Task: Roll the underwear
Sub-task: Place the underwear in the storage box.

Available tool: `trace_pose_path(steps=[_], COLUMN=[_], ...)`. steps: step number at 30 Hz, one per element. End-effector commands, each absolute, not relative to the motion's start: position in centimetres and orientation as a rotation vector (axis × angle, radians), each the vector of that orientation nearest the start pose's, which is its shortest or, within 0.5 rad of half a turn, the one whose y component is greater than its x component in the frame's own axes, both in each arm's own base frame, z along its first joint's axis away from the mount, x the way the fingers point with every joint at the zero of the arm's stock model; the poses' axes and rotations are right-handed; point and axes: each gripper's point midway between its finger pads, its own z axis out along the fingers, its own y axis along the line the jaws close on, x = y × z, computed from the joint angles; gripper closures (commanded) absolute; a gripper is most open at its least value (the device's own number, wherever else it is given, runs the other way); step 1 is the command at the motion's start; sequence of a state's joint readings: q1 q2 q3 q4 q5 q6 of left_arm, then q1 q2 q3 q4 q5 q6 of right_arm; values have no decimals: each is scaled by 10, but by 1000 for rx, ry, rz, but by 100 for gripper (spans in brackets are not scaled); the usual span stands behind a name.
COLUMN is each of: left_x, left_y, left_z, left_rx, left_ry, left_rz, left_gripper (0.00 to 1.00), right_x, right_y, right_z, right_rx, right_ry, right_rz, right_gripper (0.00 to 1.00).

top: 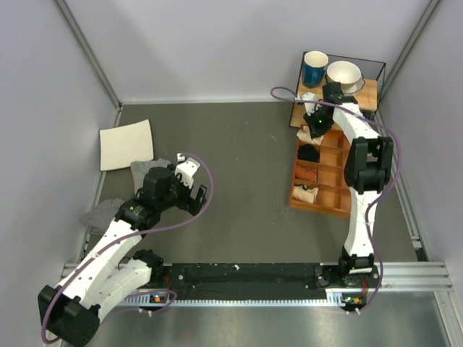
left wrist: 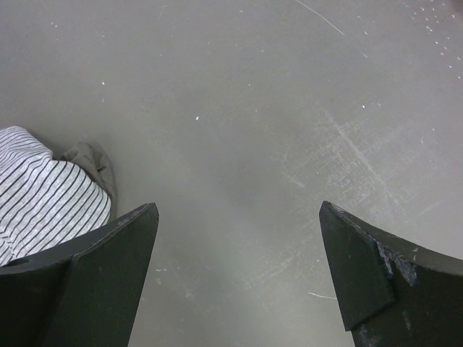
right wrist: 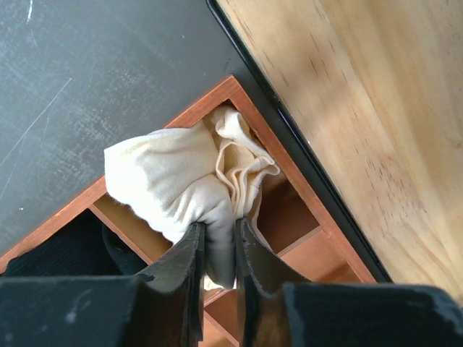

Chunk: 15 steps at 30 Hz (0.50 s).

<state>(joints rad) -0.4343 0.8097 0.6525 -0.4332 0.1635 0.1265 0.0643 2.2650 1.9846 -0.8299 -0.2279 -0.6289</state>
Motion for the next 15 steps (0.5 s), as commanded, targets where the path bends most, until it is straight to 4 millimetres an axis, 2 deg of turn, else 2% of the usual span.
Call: trace_pose_path(steps=[1, 9, 15], left_x=[245, 245, 244], left_y=[-141, -141, -141], left_z=[174, 174, 174], left_rx=[686, 689, 690], left_ry=[1983, 1982, 1982], left_rz=[-365, -365, -367], left_gripper=[1, 1, 1], right_x=[478, 490, 492], right_y=[44, 49, 52], right_z=[36, 91, 121], right_rx=[-1067, -1026, -1004], right_ry=[2615, 2496, 2433], right_rz=[109, 75, 64], right_gripper=[79, 64, 57])
